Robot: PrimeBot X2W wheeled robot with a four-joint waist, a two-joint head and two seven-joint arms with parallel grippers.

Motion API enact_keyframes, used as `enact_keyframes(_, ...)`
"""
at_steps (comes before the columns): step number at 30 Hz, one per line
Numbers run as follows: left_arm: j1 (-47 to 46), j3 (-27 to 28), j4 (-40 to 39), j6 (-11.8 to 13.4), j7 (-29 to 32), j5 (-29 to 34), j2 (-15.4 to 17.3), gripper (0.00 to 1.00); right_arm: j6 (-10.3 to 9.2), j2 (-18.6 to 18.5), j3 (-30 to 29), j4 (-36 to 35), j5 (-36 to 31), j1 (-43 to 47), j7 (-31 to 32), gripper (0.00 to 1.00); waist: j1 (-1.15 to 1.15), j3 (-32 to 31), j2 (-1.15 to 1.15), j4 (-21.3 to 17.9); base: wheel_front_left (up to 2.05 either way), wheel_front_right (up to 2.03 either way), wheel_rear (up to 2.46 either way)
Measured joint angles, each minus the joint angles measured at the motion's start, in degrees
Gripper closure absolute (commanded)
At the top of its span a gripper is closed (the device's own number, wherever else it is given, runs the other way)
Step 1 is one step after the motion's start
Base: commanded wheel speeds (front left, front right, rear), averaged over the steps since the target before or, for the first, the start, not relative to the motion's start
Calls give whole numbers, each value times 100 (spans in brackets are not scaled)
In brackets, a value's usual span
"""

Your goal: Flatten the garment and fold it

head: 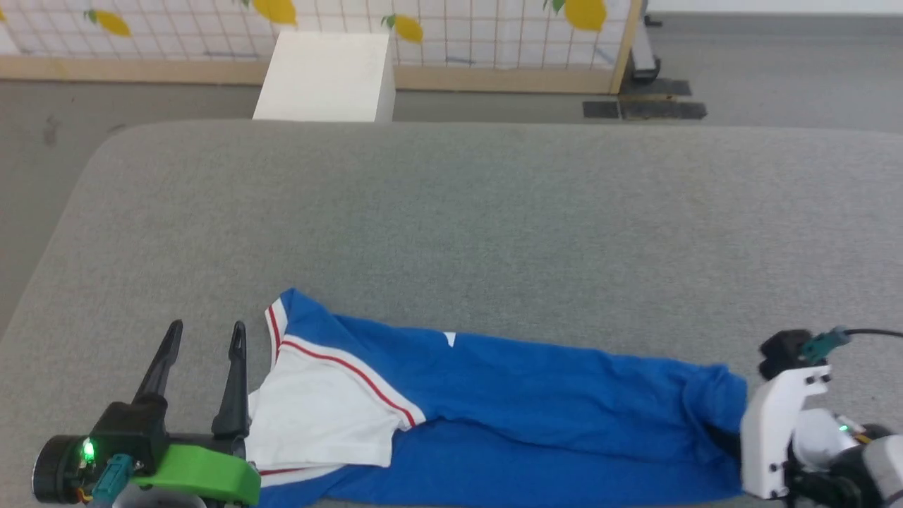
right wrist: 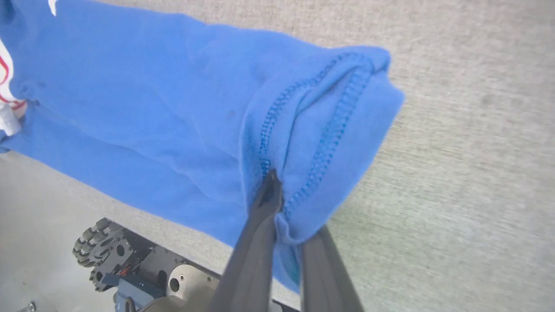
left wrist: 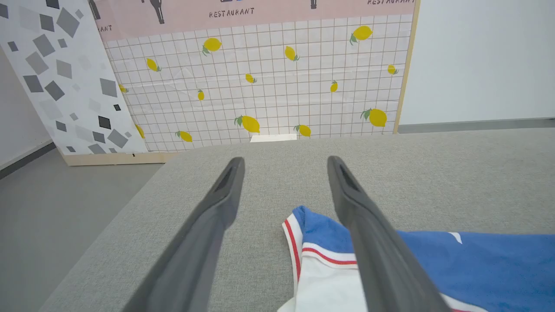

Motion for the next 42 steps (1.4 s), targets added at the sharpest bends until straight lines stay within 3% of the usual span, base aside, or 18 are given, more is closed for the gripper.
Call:
enact_keyframes(5, 63, 2, 7, 40, 21, -38, -2, 0, 1, -363, -260, -183, -57, 23, 136, 100, 0, -118, 0, -138, 0, 0, 0)
enact_keyframes(12, 92, -53, -5, 44, 21, -59, -42, 0, 1, -840, -1235, -198, -178, 266, 397, 100, 0, -194, 0, -294, 0, 0, 0)
enact_keyframes(18, 115, -82, -5, 68, 21, -65, -71, 0, 0, -893, -1965, -422, -297, 428, 619, 100, 0, -214, 0, -401, 0, 0, 0)
enact_keyframes(21, 114, -88, -2, 68, 21, -88, -74, 0, 0, -589, -2137, -614, -153, 433, 733, 100, 0, -189, 0, -430, 0, 0, 0)
enact_keyframes(27, 92, -119, 21, 60, 22, -94, -68, 0, 0, 599, -1963, -981, 1244, 432, 1168, 100, 0, -164, 0, -412, 0, 0, 0)
enact_keyframes(31, 48, -137, 20, 51, 31, -94, -62, 0, 0, 1179, -1650, -1072, 2056, 417, 1383, 100, 0, -132, 0, -378, 0, 0, 0)
enact_keyframes(36, -2, -154, 32, 22, 82, -96, -24, 0, 0, 1599, -903, -1055, 2464, 311, 1462, 100, 0, -75, 0, -325, 0, 0, 0)
enact_keyframes(42, -166, -207, 30, -20, 123, -94, -2, 0, 0, 1838, 37, -670, 2772, -141, 937, 100, 0, 19, 0, -217, 0, 0, 0)
